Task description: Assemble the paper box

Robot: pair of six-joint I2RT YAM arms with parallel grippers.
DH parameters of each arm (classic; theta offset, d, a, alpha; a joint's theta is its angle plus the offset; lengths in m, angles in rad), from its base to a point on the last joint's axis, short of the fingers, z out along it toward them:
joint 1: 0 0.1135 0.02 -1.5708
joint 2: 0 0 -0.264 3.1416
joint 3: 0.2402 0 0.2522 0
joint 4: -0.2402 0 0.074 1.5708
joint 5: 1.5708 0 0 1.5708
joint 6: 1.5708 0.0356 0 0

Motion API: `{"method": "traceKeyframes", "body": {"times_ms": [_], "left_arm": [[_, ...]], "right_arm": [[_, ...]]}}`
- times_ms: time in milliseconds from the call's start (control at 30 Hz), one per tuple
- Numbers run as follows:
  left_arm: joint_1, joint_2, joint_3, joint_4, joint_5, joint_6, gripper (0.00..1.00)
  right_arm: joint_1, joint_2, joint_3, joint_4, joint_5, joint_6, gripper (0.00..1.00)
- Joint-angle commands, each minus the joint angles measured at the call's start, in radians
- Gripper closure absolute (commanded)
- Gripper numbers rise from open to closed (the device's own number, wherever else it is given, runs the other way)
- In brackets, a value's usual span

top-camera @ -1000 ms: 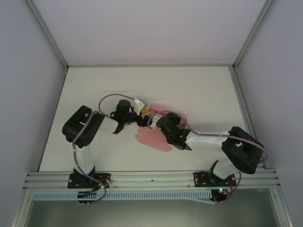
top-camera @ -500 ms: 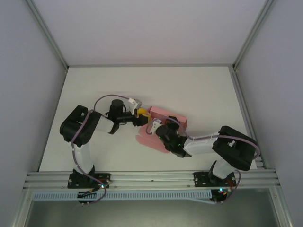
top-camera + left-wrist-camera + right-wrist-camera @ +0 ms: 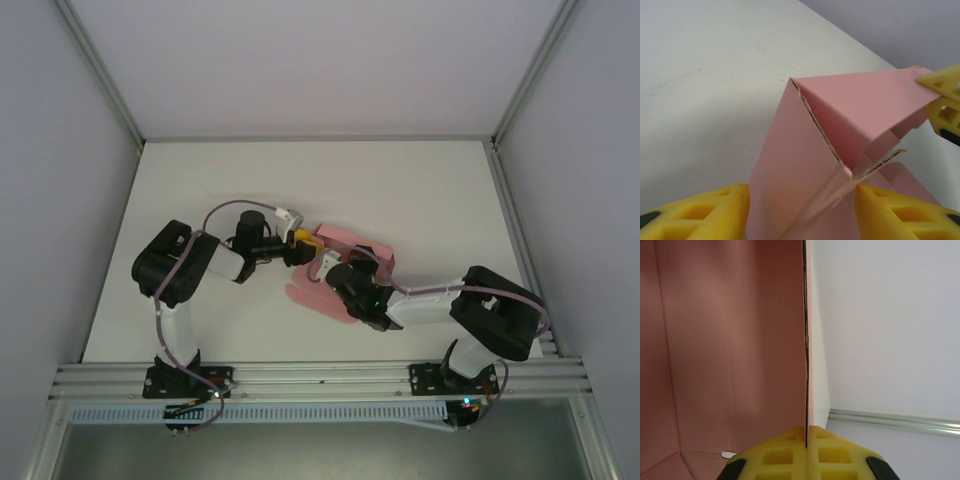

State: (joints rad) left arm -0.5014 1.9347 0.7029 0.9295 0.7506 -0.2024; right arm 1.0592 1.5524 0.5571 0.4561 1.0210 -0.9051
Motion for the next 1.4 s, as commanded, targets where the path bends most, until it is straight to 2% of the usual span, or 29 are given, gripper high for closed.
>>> {"method": "traceKeyframes", "body": {"times_ms": [0, 167, 333, 367, 400, 667, 700, 733, 833, 900, 1000, 1367], "left_arm": [[-0.028, 0.011, 0.031, -0.029, -0.112, 0.029, 0.5], [-0.06, 0.003, 0.037, -0.061, -0.265, 0.055, 0.66], [-0.099, -0.007, 0.006, -0.041, -0.487, 0.068, 0.86], [-0.109, -0.009, -0.002, -0.034, -0.538, 0.063, 0.97], [-0.119, -0.012, -0.006, -0.031, -0.585, 0.068, 1.0], [-0.185, -0.005, -0.019, -0.091, -1.019, 0.058, 1.0], [-0.192, 0.001, -0.017, -0.102, -1.067, 0.051, 0.97], [-0.193, 0.005, -0.024, -0.098, -1.06, 0.053, 0.95], [-0.192, 0.004, -0.072, 0.002, -0.907, 0.07, 0.75], [-0.191, -0.002, -0.078, 0.032, -0.792, 0.069, 0.71], [-0.19, 0.002, -0.058, 0.036, -0.718, 0.055, 0.7], [-0.187, -0.033, -0.002, 0.078, -0.581, -0.022, 0.65]], "right_arm": [[0.019, 0.02, -0.004, -0.132, -0.085, 0.059, 1.0], [0.023, 0.002, -0.005, -0.165, -0.101, 0.106, 1.0], [0.022, -0.07, -0.003, -0.231, -0.171, 0.172, 1.0], [0.022, -0.081, -0.004, -0.241, -0.177, 0.182, 1.0], [0.021, -0.087, -0.004, -0.253, -0.18, 0.19, 1.0], [0.019, -0.095, 0.008, -0.348, -0.18, 0.265, 1.0], [0.019, -0.093, 0.009, -0.352, -0.179, 0.27, 1.0], [0.018, -0.091, 0.009, -0.355, -0.18, 0.275, 1.0], [0.016, -0.08, 0.012, -0.362, -0.185, 0.286, 1.0], [0.012, -0.078, 0.016, -0.371, -0.201, 0.294, 1.0], [0.006, -0.089, 0.016, -0.381, -0.225, 0.307, 1.0], [-0.017, -0.101, 0.029, -0.437, -0.302, 0.35, 1.0]]}}
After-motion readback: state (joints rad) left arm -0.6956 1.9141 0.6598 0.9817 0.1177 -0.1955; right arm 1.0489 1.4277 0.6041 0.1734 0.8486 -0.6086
